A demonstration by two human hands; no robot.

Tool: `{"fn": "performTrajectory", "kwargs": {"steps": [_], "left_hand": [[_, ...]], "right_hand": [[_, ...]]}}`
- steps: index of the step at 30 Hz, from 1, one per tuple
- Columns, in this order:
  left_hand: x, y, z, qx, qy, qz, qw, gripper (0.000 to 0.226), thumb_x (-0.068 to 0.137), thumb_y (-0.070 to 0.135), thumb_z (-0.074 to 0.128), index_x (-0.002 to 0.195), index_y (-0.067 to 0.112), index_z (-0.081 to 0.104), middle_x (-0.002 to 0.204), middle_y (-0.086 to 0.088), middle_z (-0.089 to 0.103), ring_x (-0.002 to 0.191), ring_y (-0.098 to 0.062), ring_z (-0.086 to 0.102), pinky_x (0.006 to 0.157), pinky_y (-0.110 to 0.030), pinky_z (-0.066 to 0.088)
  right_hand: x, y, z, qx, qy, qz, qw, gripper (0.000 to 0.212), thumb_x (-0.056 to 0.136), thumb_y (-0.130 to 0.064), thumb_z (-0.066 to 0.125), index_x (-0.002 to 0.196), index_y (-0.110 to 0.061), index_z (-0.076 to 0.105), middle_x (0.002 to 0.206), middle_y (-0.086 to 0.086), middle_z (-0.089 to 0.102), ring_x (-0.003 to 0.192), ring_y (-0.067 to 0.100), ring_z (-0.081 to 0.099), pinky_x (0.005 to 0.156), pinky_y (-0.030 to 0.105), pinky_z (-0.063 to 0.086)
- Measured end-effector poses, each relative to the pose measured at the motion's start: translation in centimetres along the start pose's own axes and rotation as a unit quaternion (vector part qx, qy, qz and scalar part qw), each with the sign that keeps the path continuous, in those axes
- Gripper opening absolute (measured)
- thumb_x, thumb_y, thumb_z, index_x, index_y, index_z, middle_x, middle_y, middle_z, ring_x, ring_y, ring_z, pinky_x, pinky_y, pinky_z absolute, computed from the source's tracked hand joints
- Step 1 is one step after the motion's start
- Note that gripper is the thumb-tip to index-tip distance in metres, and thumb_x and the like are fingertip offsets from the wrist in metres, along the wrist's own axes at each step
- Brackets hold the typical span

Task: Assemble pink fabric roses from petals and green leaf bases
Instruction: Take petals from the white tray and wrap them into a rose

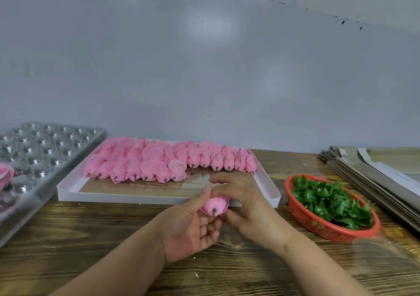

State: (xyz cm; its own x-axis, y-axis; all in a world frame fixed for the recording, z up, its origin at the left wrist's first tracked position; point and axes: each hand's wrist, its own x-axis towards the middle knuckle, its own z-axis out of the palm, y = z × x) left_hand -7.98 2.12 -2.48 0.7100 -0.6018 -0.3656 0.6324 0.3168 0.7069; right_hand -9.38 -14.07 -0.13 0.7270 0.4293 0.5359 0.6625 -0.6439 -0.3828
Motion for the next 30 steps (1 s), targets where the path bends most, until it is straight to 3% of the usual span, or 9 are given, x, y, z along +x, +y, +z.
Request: {"fn": "performTrajectory", "kwargs": {"steps": [6, 10, 14, 18, 20, 21, 24, 27, 30], "left_hand": [[0.0, 0.1, -0.2, -0.072, 0.000, 0.012, 0.997, 0.051, 0.053, 0.033, 0.080, 0.093, 0.005, 0.071, 0.075, -0.006, 0.067, 0.062, -0.014, 0.058, 0.053, -0.025, 0.052], [0.3, -0.3, -0.4, -0.101, 0.006, 0.010, 0.995, 0.043, 0.054, 0.033, 0.079, 0.083, 0.002, 0.075, 0.074, -0.007, 0.066, 0.059, -0.013, 0.058, 0.050, -0.024, 0.053], [0.7, -0.3, -0.6, -0.122, 0.024, 0.012, 0.992, 0.039, 0.056, 0.031, 0.078, 0.080, 0.001, 0.076, 0.075, -0.007, 0.066, 0.061, -0.014, 0.057, 0.050, -0.024, 0.053], [0.8, 0.2, -0.8, -0.139, 0.046, 0.034, 0.989, 0.039, 0.064, 0.025, 0.077, 0.091, -0.002, 0.073, 0.076, -0.011, 0.066, 0.069, -0.017, 0.055, 0.053, -0.024, 0.054], [0.8, 0.4, -0.8, -0.146, 0.051, 0.051, 0.987, 0.039, 0.065, 0.020, 0.075, 0.098, 0.001, 0.068, 0.077, -0.012, 0.067, 0.068, -0.017, 0.054, 0.053, -0.025, 0.054], [0.7, 0.5, -0.8, -0.148, 0.051, 0.060, 0.986, 0.038, 0.066, 0.019, 0.074, 0.099, 0.002, 0.067, 0.077, -0.012, 0.067, 0.067, -0.017, 0.055, 0.053, -0.026, 0.054], [0.6, 0.7, -0.7, -0.152, 0.046, 0.087, 0.984, 0.042, 0.070, 0.017, 0.071, 0.107, -0.001, 0.064, 0.081, -0.016, 0.069, 0.070, -0.021, 0.060, 0.056, -0.028, 0.057], [0.7, 0.7, -0.6, -0.162, 0.029, 0.108, 0.980, 0.045, 0.073, 0.016, 0.068, 0.113, -0.005, 0.062, 0.098, -0.022, 0.069, 0.081, -0.027, 0.068, 0.058, -0.031, 0.059], [0.7, 0.4, -0.6, -0.141, 0.029, 0.113, 0.983, 0.041, 0.073, 0.018, 0.067, 0.108, -0.004, 0.064, 0.085, -0.020, 0.071, 0.068, -0.023, 0.070, 0.056, -0.030, 0.059]], "right_hand": [[-0.3, -0.6, 0.4, 0.092, -0.008, 0.057, 0.994, 0.040, 0.076, 0.011, 0.061, 0.103, -0.017, 0.068, 0.125, -0.013, 0.050, 0.119, -0.004, 0.044, 0.097, 0.008, 0.032], [-0.4, -0.8, 0.6, 0.152, 0.001, 0.079, 0.985, 0.046, 0.077, 0.014, 0.059, 0.101, -0.024, 0.065, 0.127, -0.011, 0.049, 0.118, -0.007, 0.044, 0.091, 0.005, 0.035], [-0.5, -0.7, 0.9, 0.126, 0.000, 0.084, 0.989, 0.047, 0.077, 0.012, 0.060, 0.109, -0.022, 0.066, 0.129, -0.019, 0.047, 0.125, -0.003, 0.041, 0.103, 0.015, 0.034], [-0.6, -0.9, 0.7, 0.137, 0.013, 0.069, 0.988, 0.072, 0.076, 0.002, 0.060, 0.127, -0.046, 0.044, 0.144, -0.022, 0.035, 0.135, -0.004, 0.029, 0.101, 0.017, 0.036], [-0.7, -1.0, 0.9, 0.131, 0.111, 0.089, 0.981, 0.059, 0.073, -0.008, 0.059, 0.122, -0.041, 0.050, 0.133, -0.011, 0.051, 0.124, 0.002, 0.046, 0.097, 0.018, 0.041], [-0.9, -1.0, 1.0, 0.128, 0.173, 0.099, 0.971, 0.044, 0.072, -0.009, 0.058, 0.109, -0.033, 0.059, 0.114, -0.004, 0.062, 0.106, 0.006, 0.057, 0.087, 0.020, 0.046], [-1.1, -1.2, 1.9, 0.121, 0.246, 0.119, 0.954, 0.009, 0.070, -0.013, 0.061, 0.072, -0.022, 0.060, 0.066, -0.002, 0.060, 0.063, 0.004, 0.054, 0.059, 0.018, 0.045], [-1.3, -1.4, 2.8, 0.091, 0.221, 0.093, 0.967, 0.008, 0.071, -0.018, 0.069, 0.075, -0.015, 0.063, 0.067, -0.003, 0.059, 0.062, 0.006, 0.054, 0.060, 0.022, 0.047], [-1.2, -1.5, 3.0, 0.066, 0.195, 0.086, 0.975, 0.016, 0.071, -0.021, 0.073, 0.084, -0.012, 0.067, 0.075, -0.005, 0.062, 0.071, 0.009, 0.058, 0.066, 0.028, 0.050]]}}
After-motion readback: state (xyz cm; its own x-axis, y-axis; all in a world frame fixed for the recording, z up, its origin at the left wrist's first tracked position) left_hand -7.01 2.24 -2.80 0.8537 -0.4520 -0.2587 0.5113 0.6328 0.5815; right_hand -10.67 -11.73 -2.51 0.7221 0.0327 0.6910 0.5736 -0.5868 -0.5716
